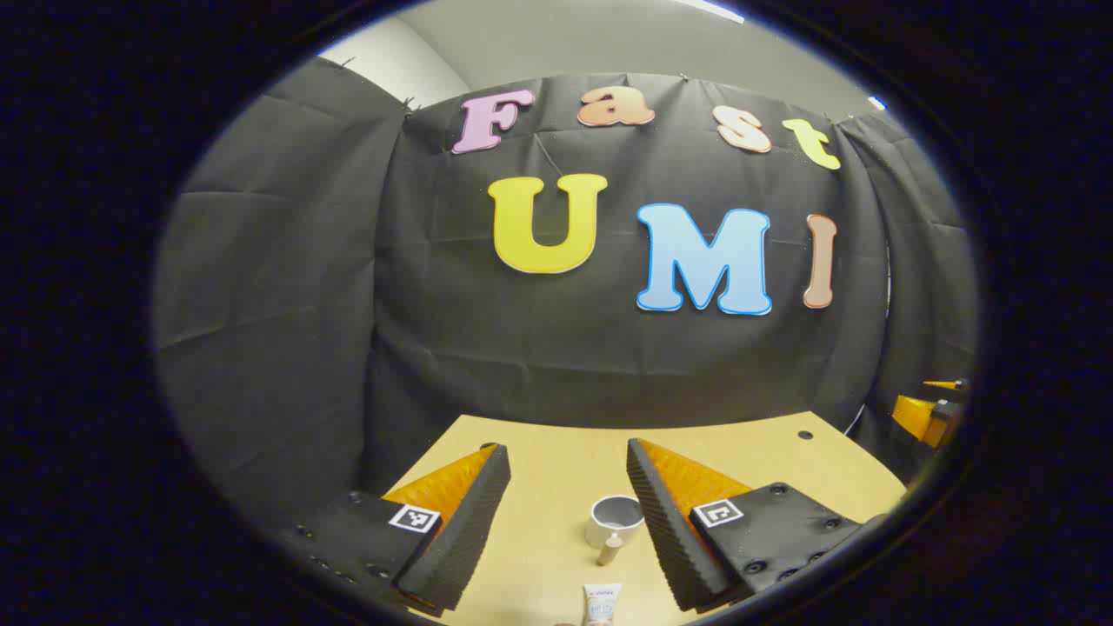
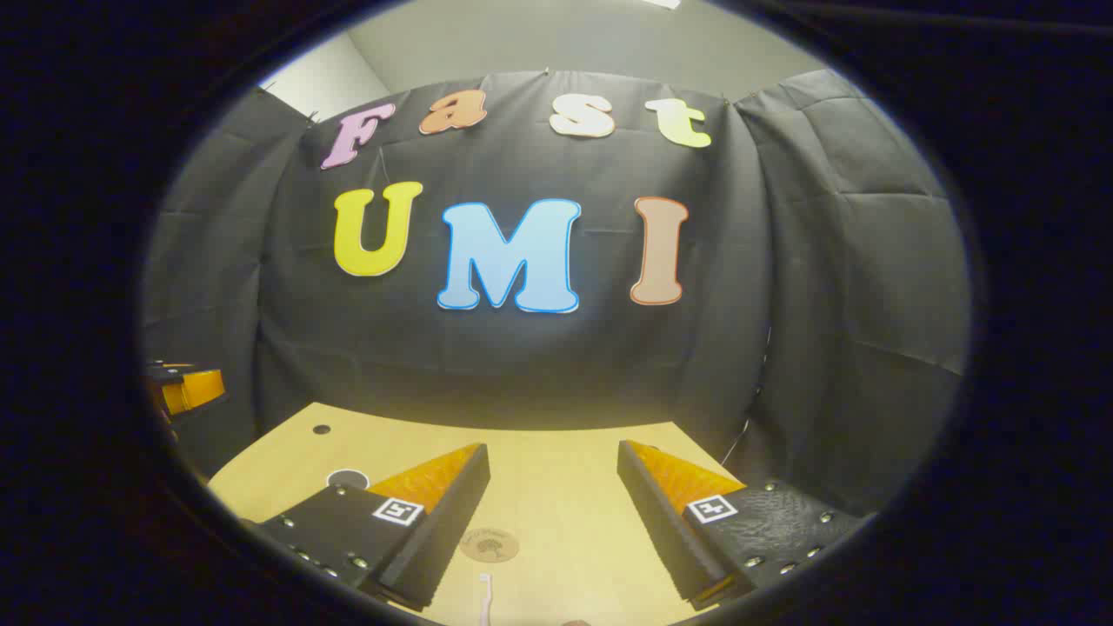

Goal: Put the toothbrush and toothpaste on the desktop into the cup, then pick up the cup and place it on the coaster on the desktop.

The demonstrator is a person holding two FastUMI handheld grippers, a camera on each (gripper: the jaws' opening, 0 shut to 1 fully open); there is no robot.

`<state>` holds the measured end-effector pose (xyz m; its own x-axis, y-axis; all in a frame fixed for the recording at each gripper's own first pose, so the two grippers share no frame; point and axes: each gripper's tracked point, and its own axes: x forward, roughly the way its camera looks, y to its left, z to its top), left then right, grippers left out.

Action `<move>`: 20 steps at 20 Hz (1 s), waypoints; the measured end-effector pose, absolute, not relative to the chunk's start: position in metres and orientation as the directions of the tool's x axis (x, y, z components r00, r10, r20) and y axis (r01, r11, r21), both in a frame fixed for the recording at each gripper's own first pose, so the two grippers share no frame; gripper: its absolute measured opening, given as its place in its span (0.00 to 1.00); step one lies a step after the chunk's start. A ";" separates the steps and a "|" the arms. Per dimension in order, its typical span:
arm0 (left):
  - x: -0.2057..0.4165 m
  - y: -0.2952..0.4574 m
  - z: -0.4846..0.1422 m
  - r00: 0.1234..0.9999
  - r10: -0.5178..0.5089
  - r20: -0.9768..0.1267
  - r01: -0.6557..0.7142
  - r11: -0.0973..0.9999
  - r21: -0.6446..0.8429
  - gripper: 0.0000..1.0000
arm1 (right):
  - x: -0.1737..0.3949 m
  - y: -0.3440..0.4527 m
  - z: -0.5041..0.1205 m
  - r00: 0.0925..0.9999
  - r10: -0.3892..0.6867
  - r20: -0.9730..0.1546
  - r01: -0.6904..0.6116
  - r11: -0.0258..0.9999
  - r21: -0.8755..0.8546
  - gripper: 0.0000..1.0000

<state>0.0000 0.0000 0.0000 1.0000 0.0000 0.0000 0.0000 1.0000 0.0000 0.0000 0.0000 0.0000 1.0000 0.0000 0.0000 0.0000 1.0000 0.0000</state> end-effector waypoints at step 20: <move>-0.006 -0.016 -0.030 0.996 -0.056 -0.070 0.057 0.998 0.007 0.90 | 0.003 0.027 -0.022 0.989 0.104 -0.105 -0.102 0.994 0.027 0.94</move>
<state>-0.0061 -0.0159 -0.0298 0.9960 -0.0564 -0.0698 0.0570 0.9983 0.0073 0.0029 0.0270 -0.0218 0.9890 0.1041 -0.1053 -0.1018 0.9944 0.0270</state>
